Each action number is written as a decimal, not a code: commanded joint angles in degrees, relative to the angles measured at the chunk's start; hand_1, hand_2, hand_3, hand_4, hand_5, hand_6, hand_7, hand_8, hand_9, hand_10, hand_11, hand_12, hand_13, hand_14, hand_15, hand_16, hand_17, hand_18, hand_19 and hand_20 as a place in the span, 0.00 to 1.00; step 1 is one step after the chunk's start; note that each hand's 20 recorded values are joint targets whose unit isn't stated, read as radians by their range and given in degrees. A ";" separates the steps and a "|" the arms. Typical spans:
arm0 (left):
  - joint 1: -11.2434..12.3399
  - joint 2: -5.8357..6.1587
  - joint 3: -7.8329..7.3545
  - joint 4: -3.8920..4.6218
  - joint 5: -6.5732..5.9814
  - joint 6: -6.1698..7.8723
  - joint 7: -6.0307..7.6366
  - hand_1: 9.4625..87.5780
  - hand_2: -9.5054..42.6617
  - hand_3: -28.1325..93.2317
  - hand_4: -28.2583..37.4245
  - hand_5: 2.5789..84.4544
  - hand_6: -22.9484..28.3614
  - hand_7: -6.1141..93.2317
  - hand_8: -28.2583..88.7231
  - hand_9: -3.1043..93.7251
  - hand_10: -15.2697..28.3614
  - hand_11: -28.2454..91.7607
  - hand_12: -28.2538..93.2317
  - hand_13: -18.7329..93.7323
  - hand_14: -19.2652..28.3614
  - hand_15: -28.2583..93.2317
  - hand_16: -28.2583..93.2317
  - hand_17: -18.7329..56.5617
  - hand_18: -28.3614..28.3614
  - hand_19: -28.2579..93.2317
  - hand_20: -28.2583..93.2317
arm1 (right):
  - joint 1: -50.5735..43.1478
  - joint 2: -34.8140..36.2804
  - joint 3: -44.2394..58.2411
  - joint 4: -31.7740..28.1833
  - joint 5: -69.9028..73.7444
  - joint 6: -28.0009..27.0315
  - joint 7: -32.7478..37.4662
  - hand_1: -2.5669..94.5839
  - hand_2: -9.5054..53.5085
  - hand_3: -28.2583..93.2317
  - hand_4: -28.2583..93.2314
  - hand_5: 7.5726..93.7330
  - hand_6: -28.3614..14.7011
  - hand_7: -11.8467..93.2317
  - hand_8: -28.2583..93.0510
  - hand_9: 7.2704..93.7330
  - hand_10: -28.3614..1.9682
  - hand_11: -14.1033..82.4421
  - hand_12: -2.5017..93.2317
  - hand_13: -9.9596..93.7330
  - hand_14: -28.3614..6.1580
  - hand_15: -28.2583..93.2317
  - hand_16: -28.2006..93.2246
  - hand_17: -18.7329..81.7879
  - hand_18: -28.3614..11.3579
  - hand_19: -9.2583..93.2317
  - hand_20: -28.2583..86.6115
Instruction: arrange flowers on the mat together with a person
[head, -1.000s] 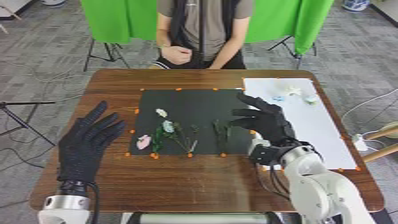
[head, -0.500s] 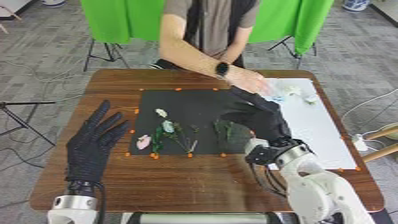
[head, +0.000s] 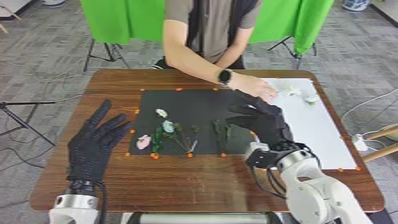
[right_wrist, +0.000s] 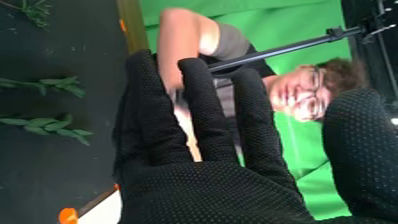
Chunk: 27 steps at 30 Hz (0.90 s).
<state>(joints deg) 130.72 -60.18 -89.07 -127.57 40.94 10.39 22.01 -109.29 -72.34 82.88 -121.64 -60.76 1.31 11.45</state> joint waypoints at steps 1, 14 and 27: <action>0.61 -0.76 0.06 -0.04 0.01 -0.42 -1.38 0.10 0.31 0.85 0.00 0.35 0.54 0.15 0.17 0.39 0.79 0.39 0.33 0.41 0.97 0.59 0.17 0.16 0.98 0.73 0.24 | -0.69 0.48 -0.66 -0.59 -0.23 2.46 -0.98 0.14 0.34 0.92 0.00 0.43 0.67 0.21 0.13 0.51 0.36 0.25 0.14 0.49 0.14 0.52 0.32 0.21 0.20 0.58 0.41; 0.81 -0.93 -0.08 -0.30 -0.15 -0.23 -2.20 0.11 0.32 0.85 0.00 0.36 0.55 0.16 0.16 0.39 0.80 0.40 0.33 0.41 0.98 0.60 0.17 0.17 0.98 0.74 0.23 | -1.14 0.74 -0.94 -0.83 0.20 3.79 -0.76 0.15 0.34 0.92 0.00 0.45 0.67 0.22 0.12 0.52 0.34 0.26 0.14 0.49 0.15 0.54 0.32 0.21 0.20 0.59 0.41; 0.56 -0.73 0.17 -0.27 -0.52 0.17 -2.34 0.12 0.32 0.86 0.00 0.36 0.55 0.16 0.17 0.40 0.81 0.41 0.33 0.41 0.98 0.60 0.17 0.17 0.98 0.74 0.23 | -0.41 1.63 -1.36 -0.78 -2.18 5.29 0.21 0.16 0.33 0.93 0.00 0.46 0.65 0.23 0.12 0.54 0.33 0.27 0.14 0.50 0.16 0.56 0.32 0.22 0.20 0.60 0.42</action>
<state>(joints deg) 130.73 -60.73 -89.11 -127.73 40.87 10.34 20.24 -109.73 -71.61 81.74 -121.94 -60.67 4.79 11.29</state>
